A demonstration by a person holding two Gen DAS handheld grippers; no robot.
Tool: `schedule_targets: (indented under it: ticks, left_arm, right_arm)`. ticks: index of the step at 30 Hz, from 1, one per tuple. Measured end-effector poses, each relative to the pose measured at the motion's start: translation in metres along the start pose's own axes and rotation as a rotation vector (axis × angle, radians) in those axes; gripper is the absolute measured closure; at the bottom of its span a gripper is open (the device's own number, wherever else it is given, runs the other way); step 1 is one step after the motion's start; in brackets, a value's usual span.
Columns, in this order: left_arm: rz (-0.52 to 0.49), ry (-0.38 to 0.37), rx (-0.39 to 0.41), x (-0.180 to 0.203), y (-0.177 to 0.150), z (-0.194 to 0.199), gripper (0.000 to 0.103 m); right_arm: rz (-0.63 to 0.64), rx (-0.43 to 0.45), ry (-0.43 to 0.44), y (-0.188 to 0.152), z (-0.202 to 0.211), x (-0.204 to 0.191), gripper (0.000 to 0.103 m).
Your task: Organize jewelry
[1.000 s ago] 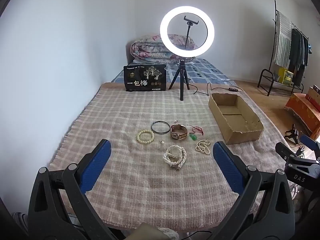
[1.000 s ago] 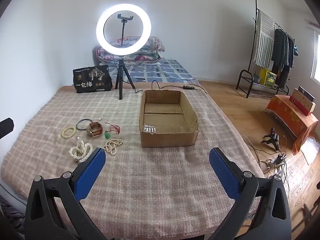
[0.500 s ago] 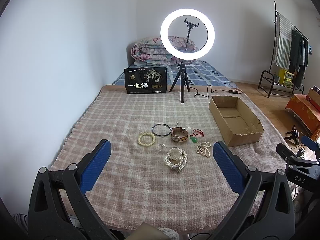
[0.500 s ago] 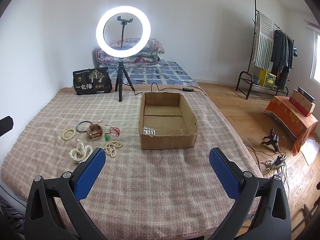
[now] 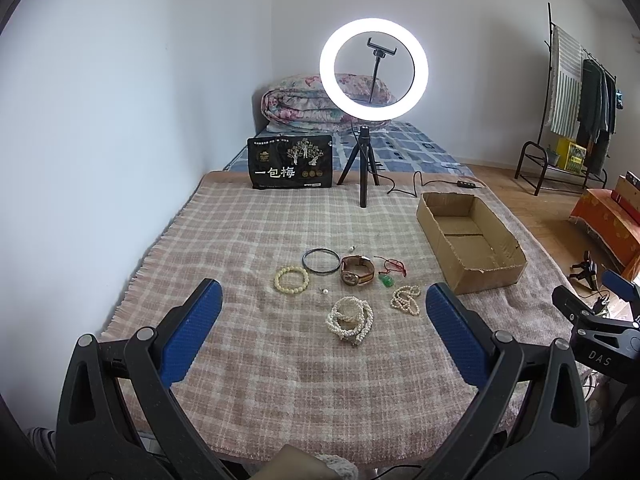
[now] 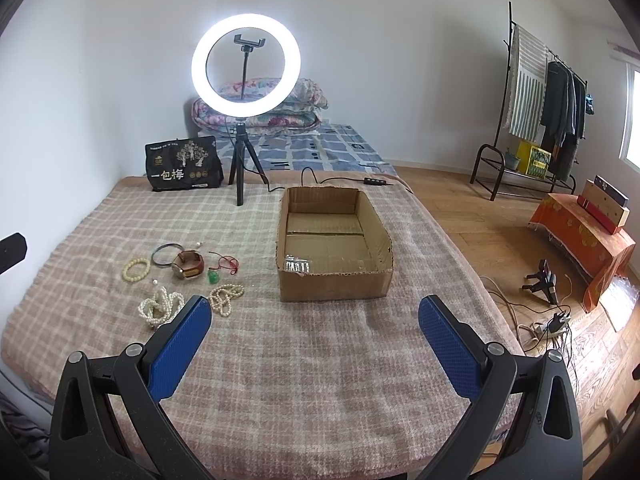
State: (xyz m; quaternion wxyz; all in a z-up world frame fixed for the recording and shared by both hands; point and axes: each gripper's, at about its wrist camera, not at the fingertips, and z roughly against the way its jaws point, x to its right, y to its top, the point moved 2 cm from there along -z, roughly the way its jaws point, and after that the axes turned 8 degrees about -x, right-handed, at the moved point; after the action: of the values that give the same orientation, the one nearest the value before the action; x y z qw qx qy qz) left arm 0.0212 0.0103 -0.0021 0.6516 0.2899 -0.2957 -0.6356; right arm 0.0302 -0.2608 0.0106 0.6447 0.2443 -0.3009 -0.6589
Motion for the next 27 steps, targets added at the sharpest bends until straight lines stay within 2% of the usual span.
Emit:
schedule_targets:
  ticks: [27]
  left_arm:
    - [0.001,0.002,0.003,0.0023,0.0028,0.0011,0.0]
  right_arm:
    - [0.0,0.002,0.003,0.0026,0.0006,-0.0001,0.0]
